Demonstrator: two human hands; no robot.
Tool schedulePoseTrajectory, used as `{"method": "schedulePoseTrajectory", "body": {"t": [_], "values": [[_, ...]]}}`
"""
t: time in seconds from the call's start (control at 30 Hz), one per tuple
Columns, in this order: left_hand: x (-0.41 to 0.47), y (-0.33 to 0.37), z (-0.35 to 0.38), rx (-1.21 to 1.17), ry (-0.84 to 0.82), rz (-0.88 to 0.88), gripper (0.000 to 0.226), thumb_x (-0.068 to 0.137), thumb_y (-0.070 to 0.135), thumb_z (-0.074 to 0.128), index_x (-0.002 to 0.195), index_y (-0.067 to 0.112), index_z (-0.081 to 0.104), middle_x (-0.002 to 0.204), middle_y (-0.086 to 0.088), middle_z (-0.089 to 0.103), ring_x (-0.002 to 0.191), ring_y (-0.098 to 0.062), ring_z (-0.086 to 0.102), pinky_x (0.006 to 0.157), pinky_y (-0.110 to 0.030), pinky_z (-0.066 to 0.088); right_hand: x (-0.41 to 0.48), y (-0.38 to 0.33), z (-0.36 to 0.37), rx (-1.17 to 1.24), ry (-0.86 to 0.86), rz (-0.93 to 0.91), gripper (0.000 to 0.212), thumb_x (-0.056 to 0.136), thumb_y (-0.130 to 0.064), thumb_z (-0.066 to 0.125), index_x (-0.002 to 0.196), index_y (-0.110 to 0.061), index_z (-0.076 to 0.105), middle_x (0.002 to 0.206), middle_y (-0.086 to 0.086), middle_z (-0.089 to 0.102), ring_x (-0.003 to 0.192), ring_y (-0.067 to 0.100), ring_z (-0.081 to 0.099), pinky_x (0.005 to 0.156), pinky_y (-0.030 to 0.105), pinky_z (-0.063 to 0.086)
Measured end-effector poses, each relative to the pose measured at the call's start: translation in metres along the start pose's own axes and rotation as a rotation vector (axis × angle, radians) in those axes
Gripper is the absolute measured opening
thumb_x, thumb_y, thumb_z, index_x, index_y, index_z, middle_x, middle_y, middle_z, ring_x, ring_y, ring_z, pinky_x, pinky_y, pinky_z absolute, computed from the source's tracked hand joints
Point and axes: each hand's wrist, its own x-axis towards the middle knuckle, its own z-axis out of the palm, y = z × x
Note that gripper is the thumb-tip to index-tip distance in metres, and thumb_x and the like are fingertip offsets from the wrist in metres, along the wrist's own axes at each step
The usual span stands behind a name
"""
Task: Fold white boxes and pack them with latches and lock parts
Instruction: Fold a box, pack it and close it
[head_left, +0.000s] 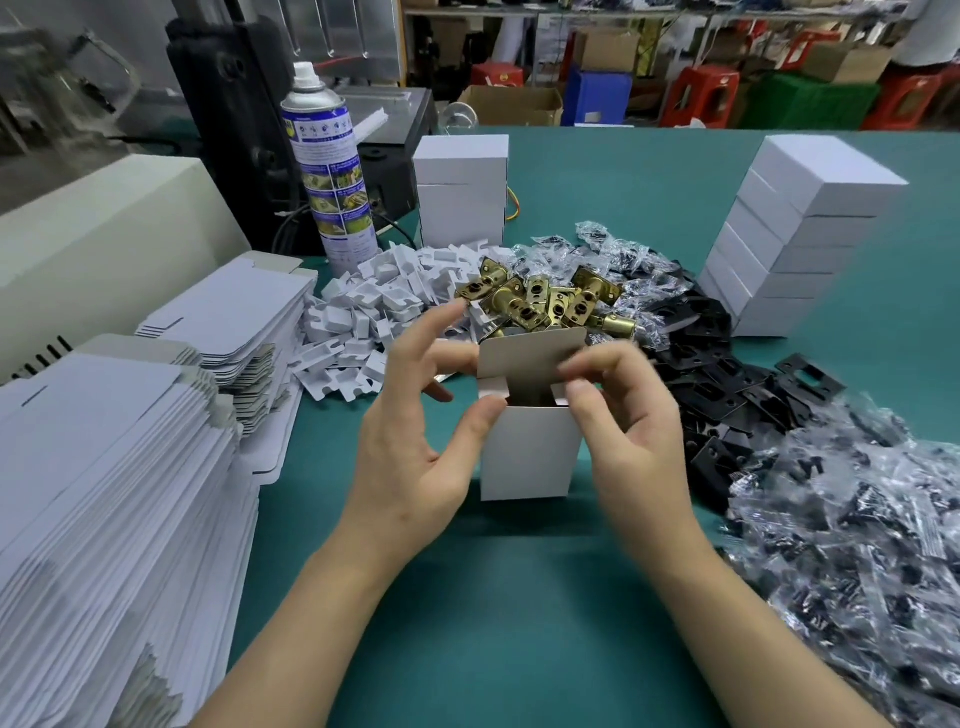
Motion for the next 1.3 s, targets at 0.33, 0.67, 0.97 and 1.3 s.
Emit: {"method": "schedulePoseTrajectory", "body": {"t": [0.33, 0.67, 0.97, 1.3], "values": [[0.001, -0.001, -0.007, 0.006, -0.145, 0.053, 0.017, 0.094, -0.001, 0.065, 0.105, 0.008, 0.075, 0.111, -0.005, 0.066, 0.109, -0.022, 0.065, 0.094, -0.029, 0.049, 0.000, -0.005, -0.015, 0.071, -0.090, 0.029, 0.024, 0.092, -0.027, 0.049, 0.092, -0.011, 0.067, 0.105, 0.006, 0.073, 0.109, 0.022, 0.066, 0.094, 0.030, 0.050], [0.001, 0.006, -0.001, -0.091, -0.079, -0.134, 0.017, 0.100, 0.029, 0.063, 0.113, 0.024, 0.073, 0.111, 0.014, 0.071, 0.109, -0.020, 0.069, 0.084, -0.028, 0.058, 0.004, -0.012, -0.022, -0.348, -0.193, -0.062, 0.021, 0.101, -0.033, 0.057, 0.113, -0.022, 0.070, 0.110, -0.015, 0.070, 0.108, 0.012, 0.068, 0.088, 0.030, 0.056], [0.001, 0.009, 0.002, -0.115, -0.080, -0.193, 0.021, 0.101, 0.015, 0.063, 0.111, 0.028, 0.076, 0.109, 0.016, 0.072, 0.108, -0.018, 0.068, 0.085, -0.020, 0.052, 0.003, -0.016, -0.018, -0.316, -0.169, -0.082, 0.019, 0.101, -0.016, 0.059, 0.109, -0.026, 0.073, 0.106, -0.014, 0.070, 0.105, 0.015, 0.066, 0.082, 0.022, 0.054], [0.004, -0.003, -0.010, 0.012, -0.153, -0.009, 0.021, 0.101, 0.022, 0.066, 0.118, 0.021, 0.078, 0.121, 0.003, 0.074, 0.117, -0.014, 0.069, 0.098, -0.028, 0.053, 0.006, -0.011, -0.031, -0.353, -0.223, -0.164, 0.021, 0.099, -0.017, 0.064, 0.115, -0.018, 0.077, 0.124, -0.006, 0.072, 0.121, 0.010, 0.065, 0.087, 0.020, 0.053]]}}
